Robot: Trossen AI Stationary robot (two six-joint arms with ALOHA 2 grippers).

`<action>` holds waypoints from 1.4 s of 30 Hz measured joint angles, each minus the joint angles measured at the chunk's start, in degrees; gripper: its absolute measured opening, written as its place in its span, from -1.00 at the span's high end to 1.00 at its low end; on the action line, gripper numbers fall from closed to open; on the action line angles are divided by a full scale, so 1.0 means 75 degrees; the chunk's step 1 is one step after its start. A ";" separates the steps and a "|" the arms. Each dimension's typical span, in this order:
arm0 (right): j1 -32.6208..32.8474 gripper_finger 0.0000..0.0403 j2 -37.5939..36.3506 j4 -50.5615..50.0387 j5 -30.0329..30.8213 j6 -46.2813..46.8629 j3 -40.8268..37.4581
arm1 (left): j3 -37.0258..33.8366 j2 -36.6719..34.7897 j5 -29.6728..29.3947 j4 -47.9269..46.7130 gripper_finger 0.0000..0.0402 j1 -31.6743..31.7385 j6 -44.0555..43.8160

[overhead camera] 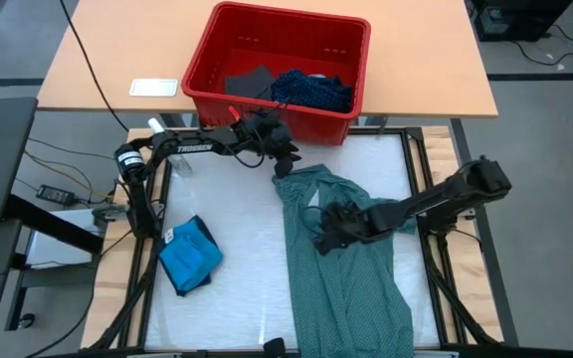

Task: Fold laundry
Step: Fold the green polo shirt

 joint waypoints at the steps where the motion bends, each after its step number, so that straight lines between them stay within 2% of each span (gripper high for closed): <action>1: 0.0103 0.97 -0.0120 -0.0038 -0.0038 -0.0237 0.0008 | 0.0000 0.0001 0.0001 -0.0008 0.20 0.0000 -0.0042; 5: 0.0496 0.96 -0.0242 -0.0493 -0.0477 -0.0838 0.0017 | 0.0000 -0.0002 0.0241 0.0020 0.20 0.0000 -0.0124; 9: 0.0714 0.98 -0.0202 -0.0814 -0.0487 -0.0491 0.0015 | 0.0006 0.0081 0.1179 0.0052 0.20 -0.0101 -0.0058; 16: 0.0753 0.98 -0.0202 -0.0591 -0.0316 -0.0497 0.0015 | 0.0003 0.0643 0.1341 0.0589 0.20 -0.0829 0.1392; 19: 0.0753 0.98 -0.0202 -0.0598 -0.0297 -0.0494 0.0015 | 0.0003 0.0832 0.1075 0.0767 0.20 -0.1069 0.2098; 23: 0.0750 0.98 -0.0202 -0.0595 -0.0297 -0.0404 0.0015 | 0.0003 0.1035 0.0511 0.0846 0.20 -0.1191 0.2462; 34: 0.0754 0.98 -0.0202 -0.0589 -0.0300 -0.0191 0.0012 | 0.0000 0.1659 0.0112 0.1059 0.22 -0.1186 0.2428; 38: 0.0756 0.98 -0.0202 -0.0592 -0.0300 -0.0174 0.0012 | 0.0003 0.1659 0.0112 0.1446 0.33 -0.1201 0.2421; 42: 0.0755 0.98 -0.0202 -0.0592 -0.0300 -0.0174 0.0012 | 0.0004 0.1698 0.0155 0.1697 0.54 -0.1201 0.2423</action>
